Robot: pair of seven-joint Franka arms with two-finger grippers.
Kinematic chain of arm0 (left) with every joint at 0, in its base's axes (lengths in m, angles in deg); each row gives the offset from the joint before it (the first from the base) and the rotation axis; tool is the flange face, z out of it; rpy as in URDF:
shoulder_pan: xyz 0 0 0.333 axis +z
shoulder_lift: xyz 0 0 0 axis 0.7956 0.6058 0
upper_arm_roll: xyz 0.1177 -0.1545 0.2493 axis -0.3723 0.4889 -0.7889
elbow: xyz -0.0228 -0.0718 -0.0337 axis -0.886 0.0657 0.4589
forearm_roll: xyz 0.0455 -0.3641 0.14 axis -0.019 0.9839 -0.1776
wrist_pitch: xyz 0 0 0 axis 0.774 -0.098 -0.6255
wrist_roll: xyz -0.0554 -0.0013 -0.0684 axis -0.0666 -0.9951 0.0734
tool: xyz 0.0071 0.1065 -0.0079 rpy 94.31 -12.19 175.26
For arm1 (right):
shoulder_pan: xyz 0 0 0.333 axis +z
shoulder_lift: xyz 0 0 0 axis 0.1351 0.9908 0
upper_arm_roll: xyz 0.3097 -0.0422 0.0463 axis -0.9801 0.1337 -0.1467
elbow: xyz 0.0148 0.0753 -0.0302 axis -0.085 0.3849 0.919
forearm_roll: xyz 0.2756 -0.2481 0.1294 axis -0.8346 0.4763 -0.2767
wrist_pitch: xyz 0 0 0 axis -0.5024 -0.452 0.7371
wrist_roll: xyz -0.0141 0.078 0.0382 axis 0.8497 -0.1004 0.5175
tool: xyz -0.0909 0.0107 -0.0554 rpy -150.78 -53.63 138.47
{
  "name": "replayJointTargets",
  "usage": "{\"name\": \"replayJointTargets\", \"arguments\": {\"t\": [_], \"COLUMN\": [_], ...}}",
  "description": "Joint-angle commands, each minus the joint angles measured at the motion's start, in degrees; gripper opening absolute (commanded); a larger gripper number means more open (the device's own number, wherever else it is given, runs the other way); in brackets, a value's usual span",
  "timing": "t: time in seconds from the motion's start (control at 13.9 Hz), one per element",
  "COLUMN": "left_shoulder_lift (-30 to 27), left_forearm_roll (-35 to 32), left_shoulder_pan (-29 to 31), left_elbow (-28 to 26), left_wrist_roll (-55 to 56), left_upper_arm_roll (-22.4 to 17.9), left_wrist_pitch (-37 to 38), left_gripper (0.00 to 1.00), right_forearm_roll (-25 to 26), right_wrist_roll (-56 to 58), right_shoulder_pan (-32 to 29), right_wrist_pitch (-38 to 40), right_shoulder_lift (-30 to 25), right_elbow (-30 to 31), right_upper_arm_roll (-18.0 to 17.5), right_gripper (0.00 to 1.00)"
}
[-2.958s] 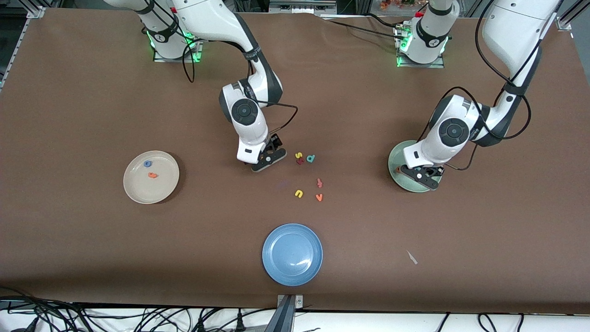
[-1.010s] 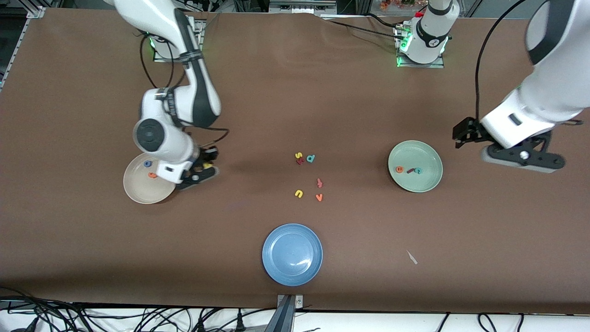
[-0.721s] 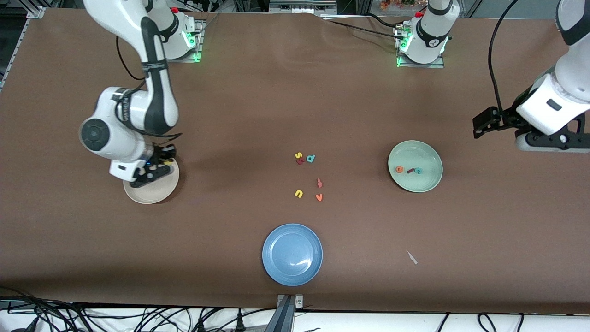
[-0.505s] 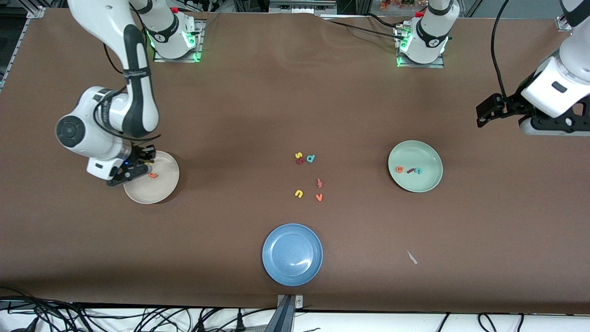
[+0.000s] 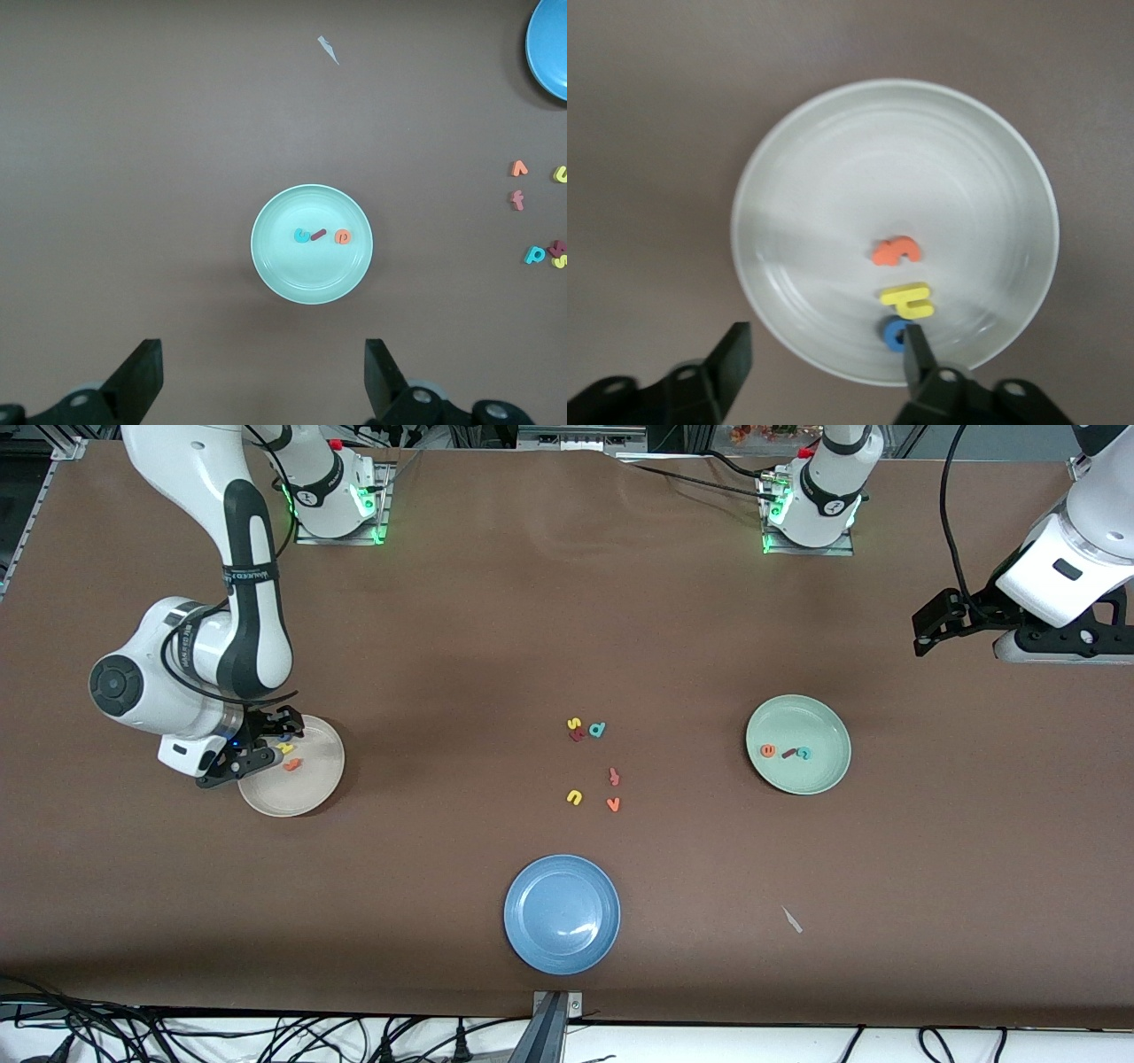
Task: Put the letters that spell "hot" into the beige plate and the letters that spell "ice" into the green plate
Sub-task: 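Place the yellow h on the beige plate while the left arm returns to rest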
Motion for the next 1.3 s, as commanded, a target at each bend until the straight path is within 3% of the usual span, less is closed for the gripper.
{"name": "replayJointTargets", "arguments": {"t": [0.0, 0.22, 0.36, 0.5, 0.65, 0.72, 0.79, 0.94, 1.08, 1.23], "left_shoulder_lift": [-0.9, -0.8, -0.1, 0.0, 0.0, 0.0, 0.0, 0.0, 0.0, 0.0], "left_forearm_roll": [0.9, 0.8, 0.7, 0.7, 0.8, 0.8, 0.8, 0.8, 0.8, 0.8], "left_shoulder_pan": [-0.6, -0.4, -0.5, -0.4, -0.3, -0.3, -0.4, -0.4, -0.4, -0.5], "left_elbow": [-0.9, 0.2, 0.6, 0.6, 0.6, 0.6, 0.6, 0.6, 0.6, 0.6], "left_wrist_roll": [-0.3, -0.4, -0.3, -0.3, -0.7, -0.7, -0.6, -0.2, -0.5, -0.3], "left_upper_arm_roll": [-0.3, -0.5, -0.5, -0.6, -0.8, -0.9, -0.8, -0.7, -0.7, -0.6], "left_wrist_pitch": [-0.8, -0.8, -0.7, -0.7, -0.6, -0.7, -0.6, -0.6, -0.6, -0.6], "left_gripper": [1.00, 1.00, 1.00, 1.00, 1.00, 1.00, 1.00, 1.00, 1.00, 1.00], "right_forearm_roll": [-0.5, 0.6, 2.2, 9.7, 20.8, 24.1, 24.8, 28.4, 32.0, 31.3], "right_wrist_roll": [-8.4, -15.2, -19.7, -26.9, -34.0, -35.6, -35.4, -35.4, -35.3, -35.6], "right_shoulder_pan": [-0.3, 0.9, 0.2, -3.7, -12.7, -17.0, -22.6, -37.1, -39.5, -39.7], "right_wrist_pitch": [7.2, 11.7, 13.4, 14.0, 13.6, 14.0, 14.3, 15.6, 17.9, 20.4], "right_shoulder_lift": [0.4, 0.7, -0.2, -4.6, -9.8, -12.4, -14.2, -18.9, -23.5, -26.8], "right_elbow": [-6.8, -11.3, -13.0, -13.5, -13.1, -12.6, -11.8, -10.4, -10.4, -10.8], "right_upper_arm_roll": [0.0, 0.0, -1.9, -8.1, -21.8, -26.1, -31.0, -45.9, -47.1, -45.1], "right_gripper": [1.00, 1.00, 1.00, 1.00, 1.00, 1.00, 1.00, 1.00, 1.00, 1.00]}}
